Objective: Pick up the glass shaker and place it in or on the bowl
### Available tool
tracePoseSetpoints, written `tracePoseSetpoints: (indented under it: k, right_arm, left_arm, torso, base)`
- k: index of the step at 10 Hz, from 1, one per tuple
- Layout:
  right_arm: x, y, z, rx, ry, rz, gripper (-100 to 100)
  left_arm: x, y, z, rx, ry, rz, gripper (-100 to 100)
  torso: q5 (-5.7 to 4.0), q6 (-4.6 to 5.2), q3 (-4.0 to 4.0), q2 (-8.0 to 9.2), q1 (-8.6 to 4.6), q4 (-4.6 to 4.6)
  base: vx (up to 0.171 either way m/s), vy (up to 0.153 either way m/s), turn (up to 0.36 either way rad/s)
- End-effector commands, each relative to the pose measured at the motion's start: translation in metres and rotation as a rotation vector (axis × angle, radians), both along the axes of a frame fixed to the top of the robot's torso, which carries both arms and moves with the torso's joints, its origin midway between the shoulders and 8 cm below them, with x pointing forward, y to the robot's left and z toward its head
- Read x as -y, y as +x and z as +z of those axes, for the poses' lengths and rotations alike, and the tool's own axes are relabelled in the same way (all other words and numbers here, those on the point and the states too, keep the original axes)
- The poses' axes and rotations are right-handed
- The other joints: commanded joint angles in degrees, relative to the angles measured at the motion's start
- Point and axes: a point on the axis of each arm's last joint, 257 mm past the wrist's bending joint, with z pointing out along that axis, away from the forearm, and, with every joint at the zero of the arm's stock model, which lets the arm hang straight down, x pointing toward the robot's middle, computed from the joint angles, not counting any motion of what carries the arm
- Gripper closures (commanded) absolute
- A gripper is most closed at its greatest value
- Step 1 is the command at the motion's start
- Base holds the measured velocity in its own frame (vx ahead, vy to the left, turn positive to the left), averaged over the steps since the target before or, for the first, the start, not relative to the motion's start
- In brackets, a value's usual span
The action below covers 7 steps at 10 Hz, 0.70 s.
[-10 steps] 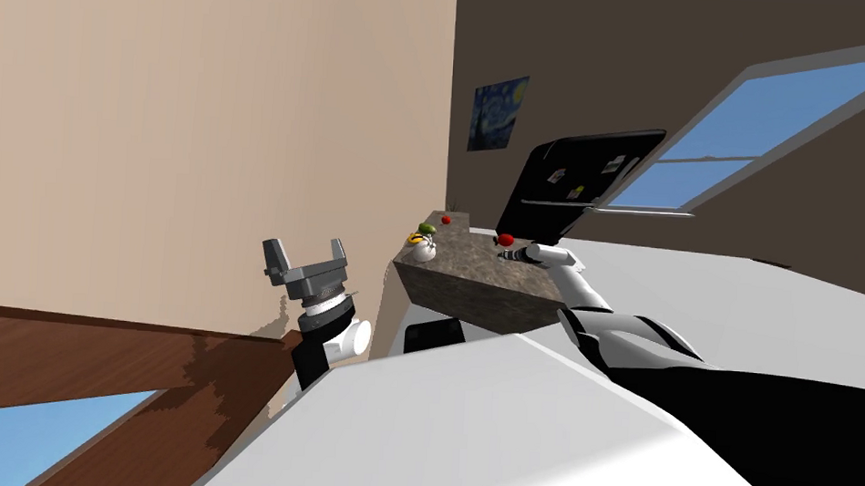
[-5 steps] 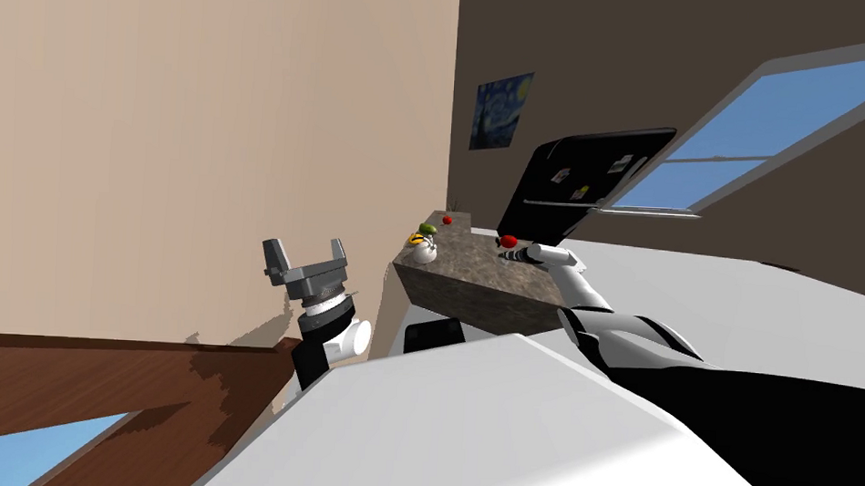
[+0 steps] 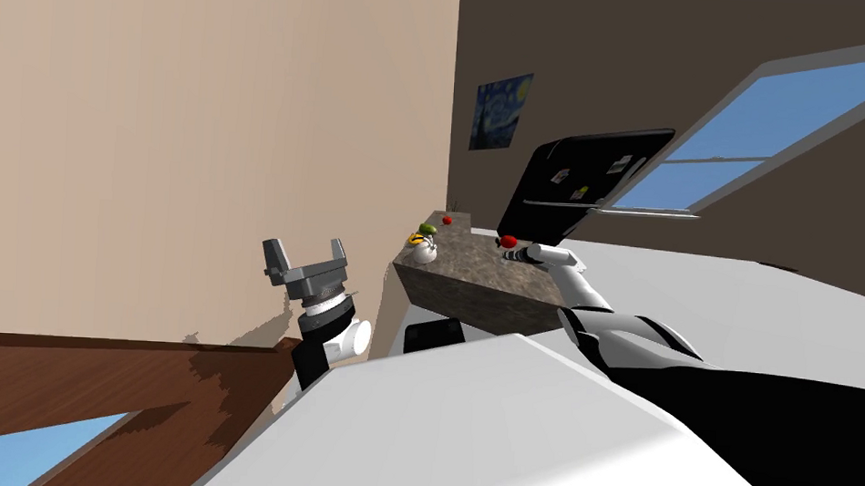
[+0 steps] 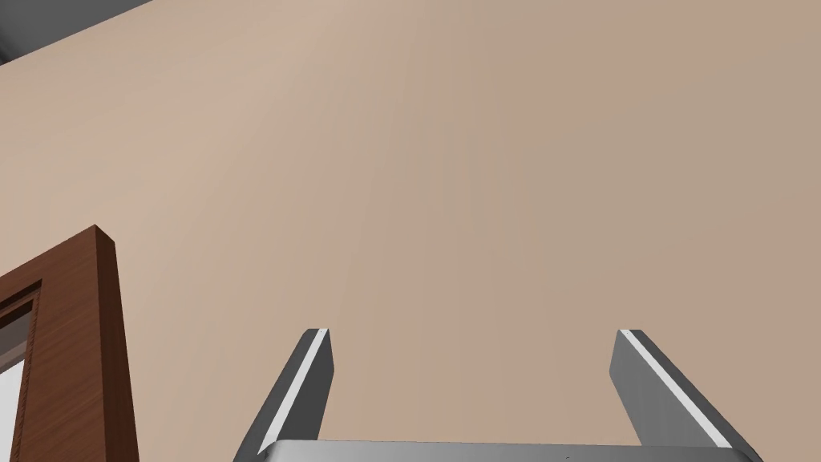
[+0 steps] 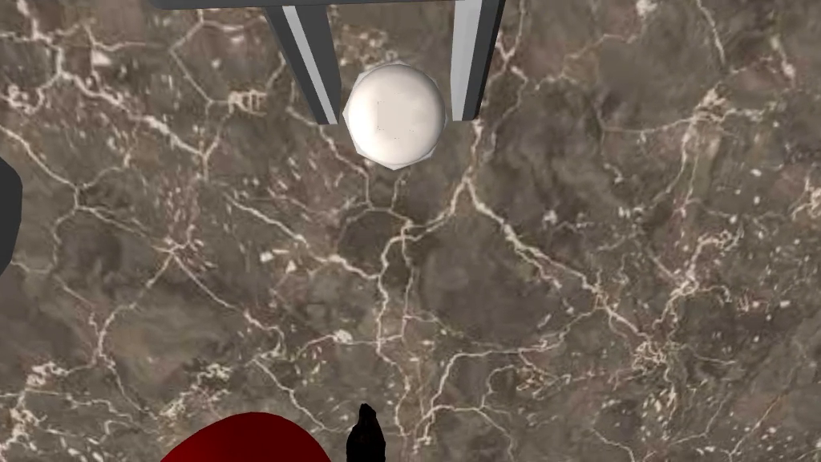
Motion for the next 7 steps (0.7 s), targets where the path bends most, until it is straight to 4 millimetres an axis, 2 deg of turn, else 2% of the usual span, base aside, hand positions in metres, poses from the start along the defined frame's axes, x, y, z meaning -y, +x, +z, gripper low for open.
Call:
tracePoseSetpoints:
  k: [1,2,3,4,7]
  right_arm:
    - [0.0,0.0,0.0,0.0,0.0,0.0,0]
    - [0.0,0.0,0.0,0.0,0.0,0.0,100]
    - [0.0,0.0,0.0,0.0,0.0,0.0,0]
    - [-0.017,0.015,0.005,0.041,0.008,0.033,100]
    - [-0.044,0.041,0.019,0.117,0.019,0.086,100]
  left_arm:
    - [0.0,0.0,0.0,0.0,0.0,0.0,0]
    - [0.0,0.0,0.0,0.0,0.0,0.0,0]
    - [0.0,0.0,0.0,0.0,0.0,0.0,0]
    - [0.0,0.0,0.0,0.0,0.0,0.0,0]
    - [0.0,0.0,0.0,0.0,0.0,0.0,0]
  torso:
    - [0.0,0.0,0.0,0.0,0.0,0.0]
    - [0.0,0.0,0.0,0.0,0.0,0.0]
    - [0.0,0.0,0.0,0.0,0.0,0.0]
    - [0.01,0.0,0.0,0.0,0.0,0.0]
    - [-0.03,0.17,0.38,0.7,0.12,0.09]
  base:
    - [0.0,0.0,0.0]
    - [0.0,0.0,0.0]
    - [0.0,0.0,0.0]
    - [-0.076,0.045,-0.265]
    - [-0.144,0.04,-0.218]
